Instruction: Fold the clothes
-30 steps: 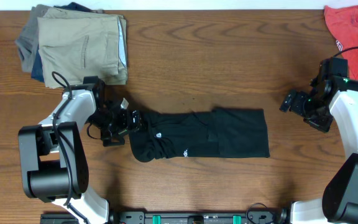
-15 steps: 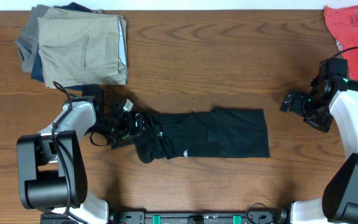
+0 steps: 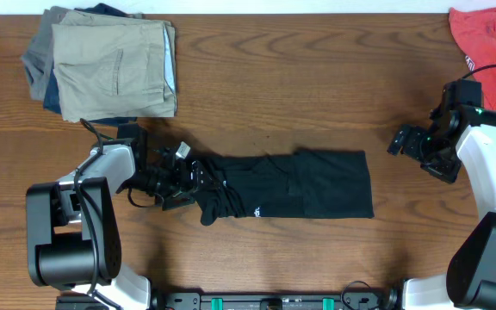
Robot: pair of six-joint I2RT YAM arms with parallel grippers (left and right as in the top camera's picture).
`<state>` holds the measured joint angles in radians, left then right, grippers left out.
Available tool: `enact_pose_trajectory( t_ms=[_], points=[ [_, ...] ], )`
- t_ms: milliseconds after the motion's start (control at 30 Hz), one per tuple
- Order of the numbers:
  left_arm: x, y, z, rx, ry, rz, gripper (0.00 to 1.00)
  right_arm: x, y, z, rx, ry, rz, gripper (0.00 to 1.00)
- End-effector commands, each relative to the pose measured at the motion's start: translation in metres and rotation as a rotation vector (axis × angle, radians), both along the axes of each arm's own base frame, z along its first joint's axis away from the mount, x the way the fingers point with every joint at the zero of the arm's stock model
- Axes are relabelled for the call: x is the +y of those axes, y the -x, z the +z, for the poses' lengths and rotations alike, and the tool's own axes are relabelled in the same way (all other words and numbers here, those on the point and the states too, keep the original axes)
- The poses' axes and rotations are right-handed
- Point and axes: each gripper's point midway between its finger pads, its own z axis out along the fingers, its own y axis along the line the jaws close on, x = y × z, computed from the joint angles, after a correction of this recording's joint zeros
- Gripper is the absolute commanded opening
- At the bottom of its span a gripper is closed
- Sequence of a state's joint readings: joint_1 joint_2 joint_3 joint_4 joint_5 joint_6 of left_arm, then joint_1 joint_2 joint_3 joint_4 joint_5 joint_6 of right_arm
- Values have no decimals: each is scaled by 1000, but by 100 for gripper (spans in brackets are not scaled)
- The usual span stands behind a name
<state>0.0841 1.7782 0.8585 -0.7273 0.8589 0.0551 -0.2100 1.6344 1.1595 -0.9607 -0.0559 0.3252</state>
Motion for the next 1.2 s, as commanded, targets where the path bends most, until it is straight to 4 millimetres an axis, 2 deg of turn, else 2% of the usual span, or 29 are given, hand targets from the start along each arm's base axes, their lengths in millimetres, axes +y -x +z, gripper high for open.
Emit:
enact_pose_trajectory(
  t_ms=[0, 100, 233, 367, 700, 933, 1100, 1167],
  points=[
    [44, 30, -51, 167, -317, 9, 96, -3, -5, 9, -30, 8, 6, 99],
    [54, 30, -53, 208, -345, 77, 96, -3, -5, 9, -30, 8, 6, 99],
    [79, 32, -58, 281, -432, 197, 96, -3, -5, 9, -30, 8, 6, 99],
    [89, 28, -59, 279, -427, 244, 96, -3, -5, 9, -30, 8, 6, 99],
    [97, -6, -65, 102, -439, 234, 96, -3, -5, 9, -30, 8, 6, 99],
    [109, -41, -67, -36, -473, 294, 96, -3, -5, 9, -30, 8, 6, 99],
    [107, -42, -66, -43, -462, 294, 96, -3, -5, 9, -30, 8, 6, 99],
    [100, -40, -65, -39, -420, 291, 96, -3, -5, 9, -30, 8, 6, 99]
  ],
)
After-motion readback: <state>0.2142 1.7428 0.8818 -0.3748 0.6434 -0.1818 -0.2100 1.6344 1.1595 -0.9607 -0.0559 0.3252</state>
